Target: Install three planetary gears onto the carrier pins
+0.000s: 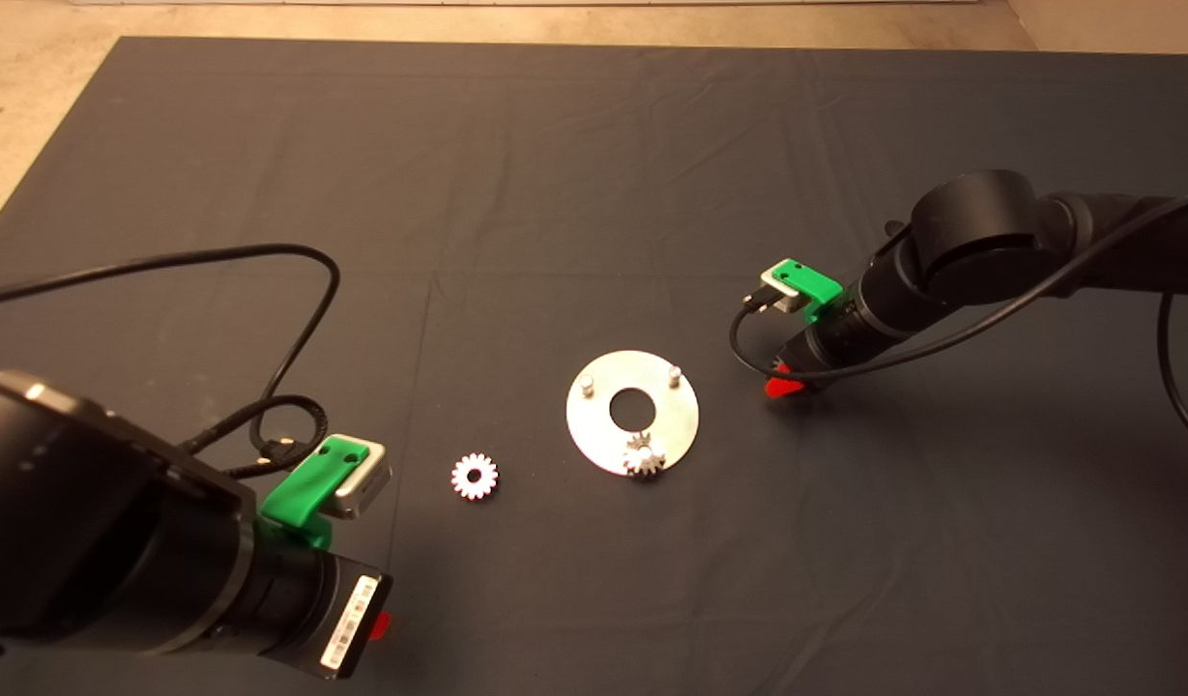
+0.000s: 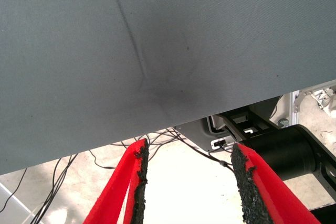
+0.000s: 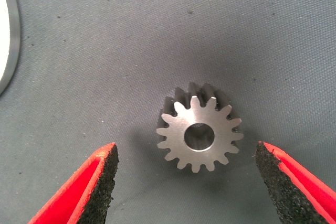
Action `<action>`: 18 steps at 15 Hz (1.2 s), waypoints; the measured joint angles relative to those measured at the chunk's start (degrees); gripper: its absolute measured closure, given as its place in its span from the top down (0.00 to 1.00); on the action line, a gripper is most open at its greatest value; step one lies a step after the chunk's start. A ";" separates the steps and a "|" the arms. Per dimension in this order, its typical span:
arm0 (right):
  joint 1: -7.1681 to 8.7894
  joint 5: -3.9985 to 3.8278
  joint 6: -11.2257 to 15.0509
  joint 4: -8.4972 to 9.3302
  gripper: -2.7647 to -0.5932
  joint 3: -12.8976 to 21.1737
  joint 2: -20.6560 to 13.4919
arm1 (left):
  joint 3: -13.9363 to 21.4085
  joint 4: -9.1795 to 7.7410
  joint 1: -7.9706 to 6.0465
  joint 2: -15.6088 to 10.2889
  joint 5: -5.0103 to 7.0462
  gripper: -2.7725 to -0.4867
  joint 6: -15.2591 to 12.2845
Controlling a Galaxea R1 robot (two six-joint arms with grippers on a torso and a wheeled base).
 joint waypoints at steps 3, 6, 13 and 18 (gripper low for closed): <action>-0.07 0.02 -0.02 0.00 0.61 -0.02 -0.01 | 0.00 0.00 0.00 0.00 0.00 0.24 0.00; -0.97 -0.02 -0.02 0.00 0.61 -0.09 -0.12 | 0.00 0.00 0.00 0.01 0.00 0.24 0.00; -1.60 0.04 -0.25 0.00 0.58 -0.91 -0.12 | 0.00 0.00 0.00 -0.09 0.00 0.24 0.00; -1.60 0.00 -0.66 0.00 0.45 -1.46 -0.13 | 0.00 0.00 0.00 -0.60 0.00 0.24 0.00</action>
